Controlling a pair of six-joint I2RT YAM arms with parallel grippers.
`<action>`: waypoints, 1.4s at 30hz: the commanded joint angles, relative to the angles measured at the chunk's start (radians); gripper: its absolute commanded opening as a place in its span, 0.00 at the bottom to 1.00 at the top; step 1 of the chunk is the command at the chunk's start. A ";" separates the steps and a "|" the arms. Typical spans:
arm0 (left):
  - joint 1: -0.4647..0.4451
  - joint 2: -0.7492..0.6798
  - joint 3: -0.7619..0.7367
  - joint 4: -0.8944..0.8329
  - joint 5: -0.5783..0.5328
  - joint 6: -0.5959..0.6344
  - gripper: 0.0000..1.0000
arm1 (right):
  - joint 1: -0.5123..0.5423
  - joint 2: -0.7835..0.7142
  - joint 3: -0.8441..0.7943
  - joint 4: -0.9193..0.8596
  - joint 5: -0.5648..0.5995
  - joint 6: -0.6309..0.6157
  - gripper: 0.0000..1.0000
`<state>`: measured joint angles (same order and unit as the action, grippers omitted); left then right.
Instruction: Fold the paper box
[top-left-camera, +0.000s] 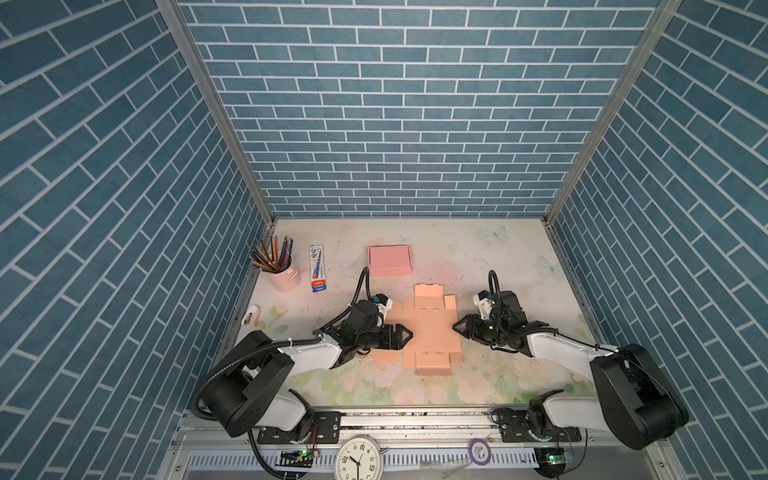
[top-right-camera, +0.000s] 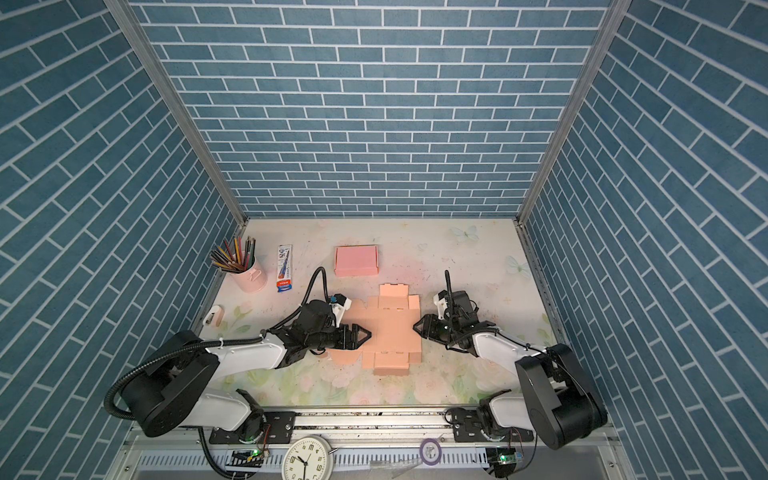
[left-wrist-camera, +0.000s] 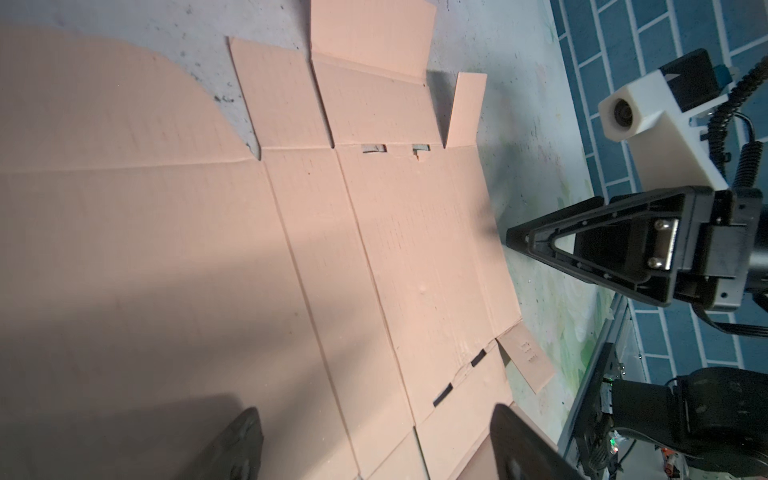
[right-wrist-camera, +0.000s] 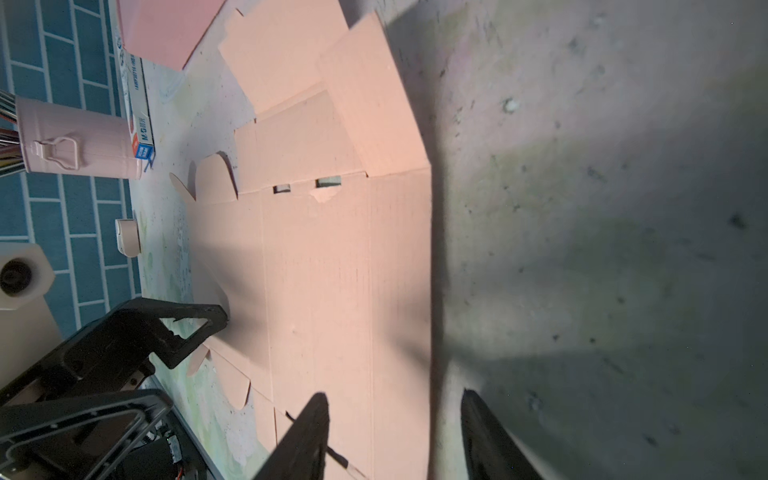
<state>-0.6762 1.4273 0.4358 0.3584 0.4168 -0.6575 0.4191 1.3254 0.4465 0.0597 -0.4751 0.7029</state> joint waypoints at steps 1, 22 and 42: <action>0.003 0.005 -0.020 0.034 0.002 0.020 0.86 | 0.009 0.030 -0.004 0.029 -0.026 0.006 0.51; -0.026 0.036 -0.091 0.116 0.011 -0.016 0.85 | 0.035 0.039 -0.037 0.126 -0.065 0.053 0.34; -0.029 -0.112 -0.052 -0.088 -0.028 0.047 0.85 | 0.037 0.017 0.124 -0.192 0.006 -0.168 0.01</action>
<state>-0.7036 1.3510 0.3660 0.3649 0.4141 -0.6437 0.4480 1.3643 0.5110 0.0071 -0.5007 0.6449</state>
